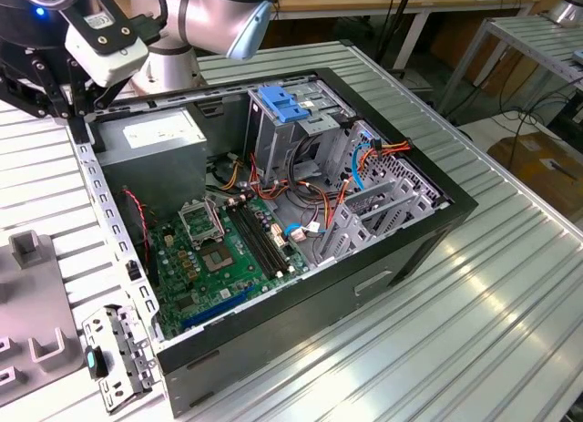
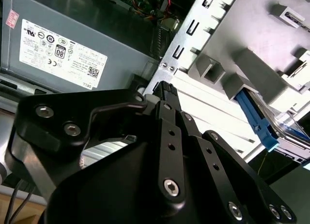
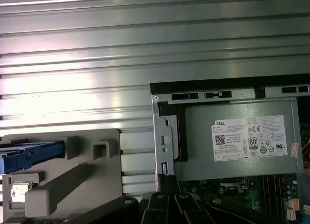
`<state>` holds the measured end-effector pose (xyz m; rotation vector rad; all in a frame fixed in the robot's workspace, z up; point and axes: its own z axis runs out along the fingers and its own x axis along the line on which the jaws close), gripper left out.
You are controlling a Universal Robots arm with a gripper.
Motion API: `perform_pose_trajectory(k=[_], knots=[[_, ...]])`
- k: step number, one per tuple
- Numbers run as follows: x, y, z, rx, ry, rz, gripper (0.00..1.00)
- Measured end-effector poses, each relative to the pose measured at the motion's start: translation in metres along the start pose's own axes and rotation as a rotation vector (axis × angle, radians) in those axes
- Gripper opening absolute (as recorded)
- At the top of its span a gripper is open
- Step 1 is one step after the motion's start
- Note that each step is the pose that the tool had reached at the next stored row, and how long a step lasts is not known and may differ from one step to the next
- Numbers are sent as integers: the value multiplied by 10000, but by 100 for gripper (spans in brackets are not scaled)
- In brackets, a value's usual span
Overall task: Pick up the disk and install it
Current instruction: 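Reach for the disk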
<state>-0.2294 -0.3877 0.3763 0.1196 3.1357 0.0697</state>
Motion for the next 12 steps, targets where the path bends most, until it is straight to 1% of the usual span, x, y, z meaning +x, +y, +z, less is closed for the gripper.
perform_pose_trajectory(k=[2,12], knots=[[20,9,0,1,1,1,11],[28,8,0,0,1,2,11]])
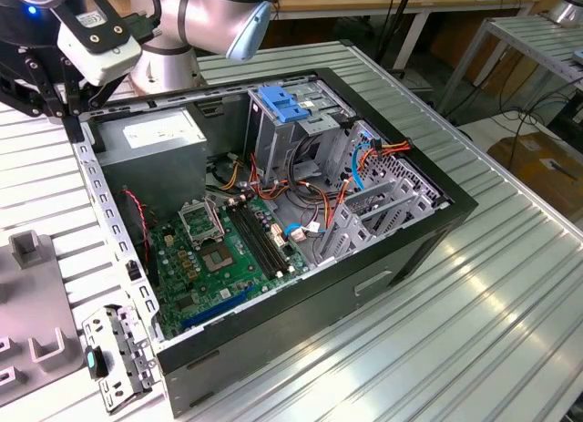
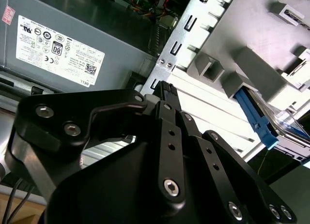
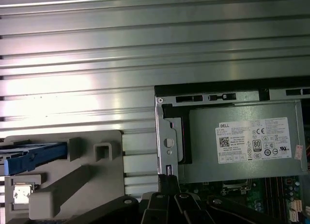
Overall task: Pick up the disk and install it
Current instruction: 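Reach for the disk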
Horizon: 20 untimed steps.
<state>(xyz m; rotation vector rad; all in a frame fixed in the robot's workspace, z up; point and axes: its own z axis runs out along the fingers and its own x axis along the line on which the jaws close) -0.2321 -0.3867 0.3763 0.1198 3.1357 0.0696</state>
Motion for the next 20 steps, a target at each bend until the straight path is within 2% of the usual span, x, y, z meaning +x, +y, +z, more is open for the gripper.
perform_pose_trajectory(k=[5,9,15,20], knots=[[178,-4,0,1,0,-2,11],[317,18,1,0,0,-3,11],[460,72,5,0,0,-2,11],[590,93,8,0,0,-1,11]])
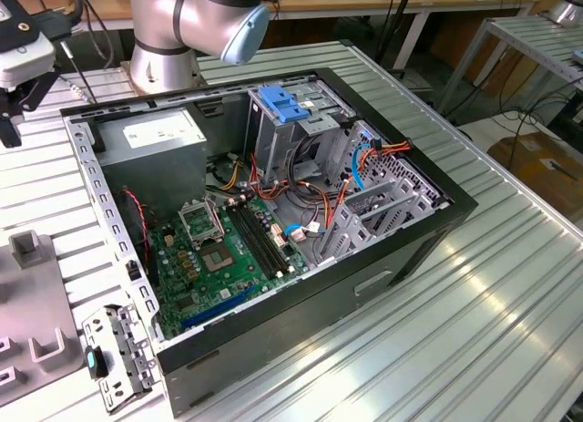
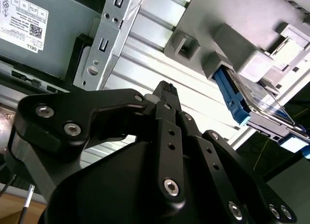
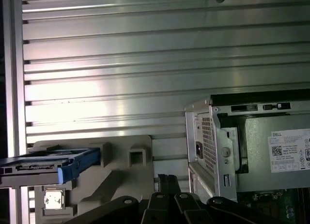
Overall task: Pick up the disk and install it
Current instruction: 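Reach for the disk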
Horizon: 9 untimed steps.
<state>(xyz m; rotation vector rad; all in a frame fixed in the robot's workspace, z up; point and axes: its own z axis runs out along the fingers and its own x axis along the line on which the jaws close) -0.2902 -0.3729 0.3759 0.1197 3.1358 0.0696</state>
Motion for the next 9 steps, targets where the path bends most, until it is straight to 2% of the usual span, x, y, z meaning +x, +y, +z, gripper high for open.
perform_pose_trajectory(k=[3,5,9], knots=[[87,7,3,0,-1,-1,11],[190,13,4,0,0,0,11],[302,16,7,-1,-1,-1,11]])
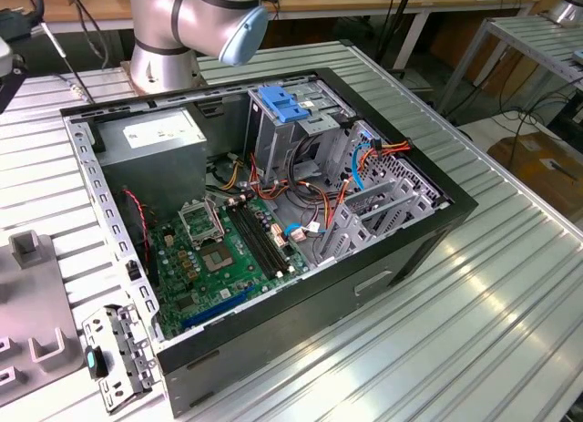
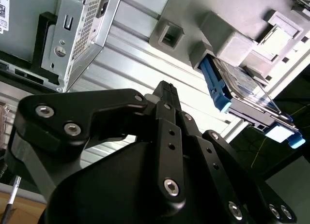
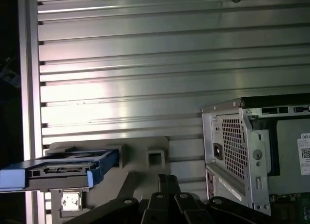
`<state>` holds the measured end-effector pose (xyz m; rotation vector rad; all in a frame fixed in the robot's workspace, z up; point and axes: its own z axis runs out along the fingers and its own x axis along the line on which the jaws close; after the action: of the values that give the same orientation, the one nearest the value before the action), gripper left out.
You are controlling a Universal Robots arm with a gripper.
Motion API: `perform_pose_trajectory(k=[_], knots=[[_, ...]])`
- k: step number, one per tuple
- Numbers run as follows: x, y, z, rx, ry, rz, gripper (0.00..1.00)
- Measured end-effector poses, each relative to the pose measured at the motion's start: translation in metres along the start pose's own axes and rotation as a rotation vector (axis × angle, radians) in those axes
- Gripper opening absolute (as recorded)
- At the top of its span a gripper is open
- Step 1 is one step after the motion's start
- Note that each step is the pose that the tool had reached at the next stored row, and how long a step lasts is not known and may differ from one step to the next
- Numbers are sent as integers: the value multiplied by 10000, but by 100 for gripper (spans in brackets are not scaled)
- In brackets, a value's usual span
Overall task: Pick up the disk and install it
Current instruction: 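Reach for the disk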
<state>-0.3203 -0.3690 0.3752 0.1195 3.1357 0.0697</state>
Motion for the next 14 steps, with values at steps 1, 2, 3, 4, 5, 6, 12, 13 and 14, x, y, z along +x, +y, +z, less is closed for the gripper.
perform_pose_trajectory(k=[1,2,3,4,5,6,12,13,14], knots=[[47,2,1,0,0,1,11],[84,3,2,0,0,1,11],[108,4,2,1,0,1,11],[134,4,2,1,1,1,11],[172,5,3,1,1,0,11],[199,6,4,0,0,0,11],[559,12,10,1,1,1,11],[634,8,11,1,1,1,11],[721,1,12,0,-1,1,11]])
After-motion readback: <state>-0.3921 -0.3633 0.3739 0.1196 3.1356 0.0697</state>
